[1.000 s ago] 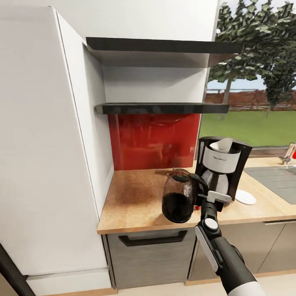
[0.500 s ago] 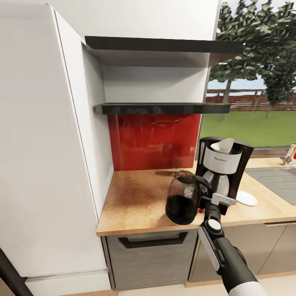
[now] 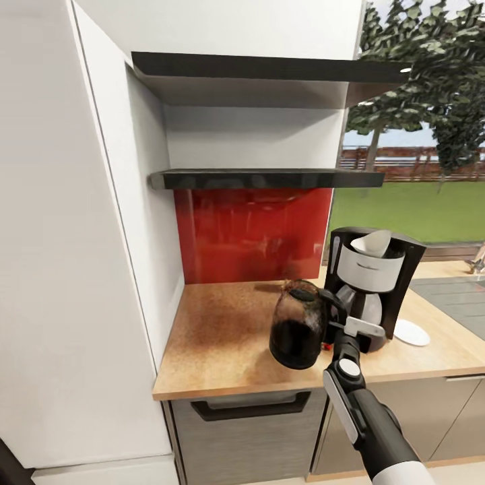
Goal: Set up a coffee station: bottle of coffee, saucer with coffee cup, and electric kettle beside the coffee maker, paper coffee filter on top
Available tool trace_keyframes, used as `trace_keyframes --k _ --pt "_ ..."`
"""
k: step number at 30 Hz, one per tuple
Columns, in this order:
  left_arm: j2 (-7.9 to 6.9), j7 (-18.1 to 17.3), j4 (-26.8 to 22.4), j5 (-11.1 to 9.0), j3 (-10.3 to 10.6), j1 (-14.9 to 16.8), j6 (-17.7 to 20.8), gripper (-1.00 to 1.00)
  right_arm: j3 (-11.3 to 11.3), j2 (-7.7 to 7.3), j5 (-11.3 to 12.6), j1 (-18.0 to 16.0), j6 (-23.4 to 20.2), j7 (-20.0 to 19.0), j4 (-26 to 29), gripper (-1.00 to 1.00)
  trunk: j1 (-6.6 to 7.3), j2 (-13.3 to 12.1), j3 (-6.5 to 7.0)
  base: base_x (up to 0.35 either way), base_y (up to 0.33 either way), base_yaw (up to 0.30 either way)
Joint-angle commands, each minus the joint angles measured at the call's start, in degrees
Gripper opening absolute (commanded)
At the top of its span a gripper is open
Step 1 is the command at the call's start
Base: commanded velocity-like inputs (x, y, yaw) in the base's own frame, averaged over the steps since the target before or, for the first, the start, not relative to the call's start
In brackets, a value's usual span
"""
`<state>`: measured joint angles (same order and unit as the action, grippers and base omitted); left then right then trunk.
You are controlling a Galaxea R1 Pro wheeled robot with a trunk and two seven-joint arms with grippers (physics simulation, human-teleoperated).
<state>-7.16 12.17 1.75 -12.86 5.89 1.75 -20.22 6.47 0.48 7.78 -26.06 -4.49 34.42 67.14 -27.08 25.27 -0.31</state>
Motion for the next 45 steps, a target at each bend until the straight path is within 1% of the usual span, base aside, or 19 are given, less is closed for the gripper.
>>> trace_keyframes --k 1,8,18,24,26,30,34,36,40,45 --pt "0.02 0.07 0.19 -0.41 0.51 0.06 -0.32 1.0 0.11 -0.03 -0.2 -0.04 -0.3 0.39 -0.27 -1.0 -0.02 0.06 -0.02 0.012 0.0 0.0" --pt "-0.04 0.05 0.19 -0.41 0.52 0.02 -0.35 1.0 -0.05 -0.12 0.24 -0.04 0.49 0.39 -2.57 -1.0 -0.02 0.06 -0.02 0.003 0.0 0.0" --pt "-0.05 0.05 0.19 -0.43 0.52 0.05 -0.26 1.0 -0.1 -0.18 -0.55 -0.04 3.62 0.43 -4.01 -1.0 -0.02 0.06 -0.02 0.017 -0.003 0.0" --pt "-0.03 0.05 0.19 -0.41 0.52 0.08 -0.34 1.0 -0.14 -0.24 -0.61 -0.04 3.78 0.48 -4.82 -1.0 -0.02 0.06 -0.02 0.063 -0.016 0.0" --pt "-0.04 0.06 0.19 -0.41 0.52 0.07 -0.31 1.0 -0.14 -0.32 -1.09 -0.04 3.79 0.48 -4.87 -1.0 -0.02 0.06 -0.02 0.007 -0.002 0.0" --pt "-0.05 0.05 0.19 -0.41 0.56 0.03 -0.27 1.0 -0.15 -0.36 -2.96 -0.04 3.85 0.48 -4.93 -1.0 -0.02 0.06 -0.02 0.002 0.0 0.0" --pt "-0.05 0.05 0.19 -0.41 0.6 0.05 -0.12 1.0 -0.21 -0.37 -3.55 -0.04 3.87 0.61 -4.92 -1.0 -0.02 0.06 -0.02 0.0 0.0 0.0" --pt "-0.05 0.05 0.19 -0.41 0.61 0.06 -0.1 1.0 -0.22 -0.37 -3.61 -0.04 3.88 1.33 -4.95 -1.0 -0.02 0.06 -0.02 0.0 0.0 0.0" --pt "-0.05 0.05 0.19 -0.41 0.55 0.05 -0.09 1.0 -0.16 -0.32 -3.85 -0.04 3.93 3.97 -4.92 -1.0 -0.02 0.06 -0.02 0.0 0.0 0.0" --pt "-0.05 0.05 0.19 -0.41 0.53 0.03 -0.14 1.0 -0.15 -0.3 -4.35 -0.04 3.96 4.7 -5.11 -1.0 -0.02 0.06 -0.02 0.0 0.0 0.0"
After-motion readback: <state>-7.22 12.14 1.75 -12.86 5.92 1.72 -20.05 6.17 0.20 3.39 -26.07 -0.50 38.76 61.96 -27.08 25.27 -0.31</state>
